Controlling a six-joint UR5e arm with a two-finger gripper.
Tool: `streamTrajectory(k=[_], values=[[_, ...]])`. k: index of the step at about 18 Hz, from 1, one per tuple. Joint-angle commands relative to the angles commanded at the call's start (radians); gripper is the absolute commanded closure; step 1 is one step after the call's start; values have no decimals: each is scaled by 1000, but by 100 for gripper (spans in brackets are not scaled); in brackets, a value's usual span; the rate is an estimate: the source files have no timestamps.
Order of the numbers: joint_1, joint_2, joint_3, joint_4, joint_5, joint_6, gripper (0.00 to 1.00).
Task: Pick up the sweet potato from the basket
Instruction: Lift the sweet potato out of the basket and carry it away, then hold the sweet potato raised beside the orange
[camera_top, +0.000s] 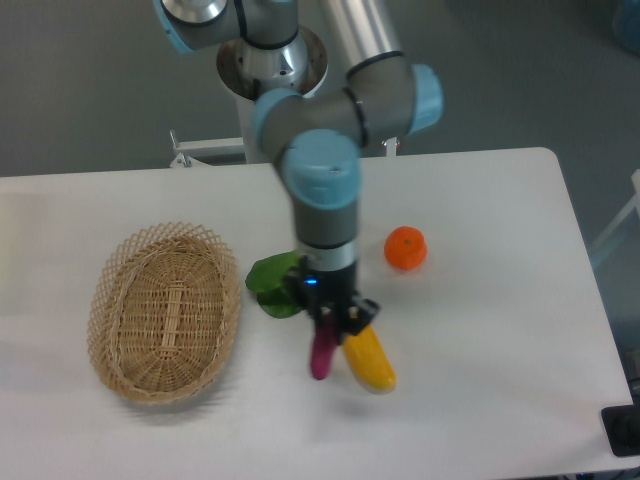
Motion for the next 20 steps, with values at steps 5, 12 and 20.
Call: streamTrajectory(k=[5,12,20], values=[[68,-54,112,-99,0,100,72],[98,-172,325,-264,3,143,72],[128,-186,342,-275,3,290,70]])
